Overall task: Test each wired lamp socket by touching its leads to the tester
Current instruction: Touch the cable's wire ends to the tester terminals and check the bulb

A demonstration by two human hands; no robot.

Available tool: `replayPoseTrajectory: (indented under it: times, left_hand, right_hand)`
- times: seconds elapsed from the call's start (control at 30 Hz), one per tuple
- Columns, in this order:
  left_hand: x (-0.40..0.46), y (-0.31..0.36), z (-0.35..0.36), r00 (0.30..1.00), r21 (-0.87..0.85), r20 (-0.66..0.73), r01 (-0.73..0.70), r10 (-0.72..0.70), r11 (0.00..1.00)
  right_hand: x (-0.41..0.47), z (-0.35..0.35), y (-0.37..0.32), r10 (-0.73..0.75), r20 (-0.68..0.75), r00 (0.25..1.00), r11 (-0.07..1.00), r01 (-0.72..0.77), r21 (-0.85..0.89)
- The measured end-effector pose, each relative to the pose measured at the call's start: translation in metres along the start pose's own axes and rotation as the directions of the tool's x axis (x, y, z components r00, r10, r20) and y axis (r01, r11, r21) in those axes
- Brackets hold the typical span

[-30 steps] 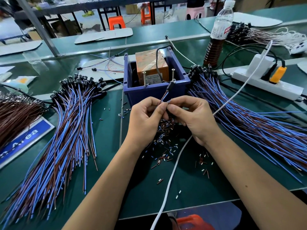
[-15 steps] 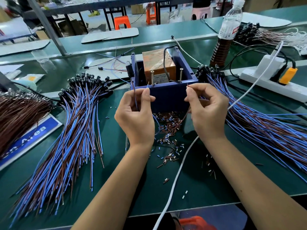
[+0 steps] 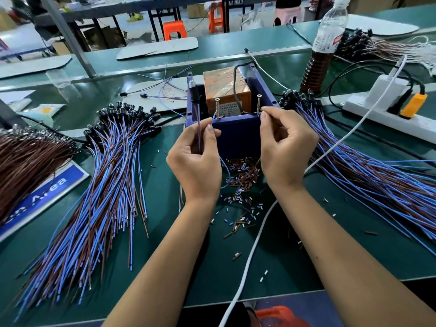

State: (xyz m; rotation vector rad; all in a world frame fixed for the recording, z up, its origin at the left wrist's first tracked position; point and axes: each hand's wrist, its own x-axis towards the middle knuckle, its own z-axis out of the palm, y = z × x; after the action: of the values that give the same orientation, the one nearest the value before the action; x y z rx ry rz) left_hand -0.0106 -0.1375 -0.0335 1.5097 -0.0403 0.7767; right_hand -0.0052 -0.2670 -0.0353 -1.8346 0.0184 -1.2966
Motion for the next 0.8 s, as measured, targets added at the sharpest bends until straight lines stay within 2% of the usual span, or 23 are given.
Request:
replayPoseTrajectory:
  times: [0.8]
  left_hand:
    - [-0.0021, 0.0016, -0.006, 1.0, 0.018, -0.002, 0.002, -0.002, 1.0]
  right_hand:
    - [-0.0064, -0.0086, 0.0006, 0.065, 0.039, 0.997, 0.996, -0.067, 0.062]
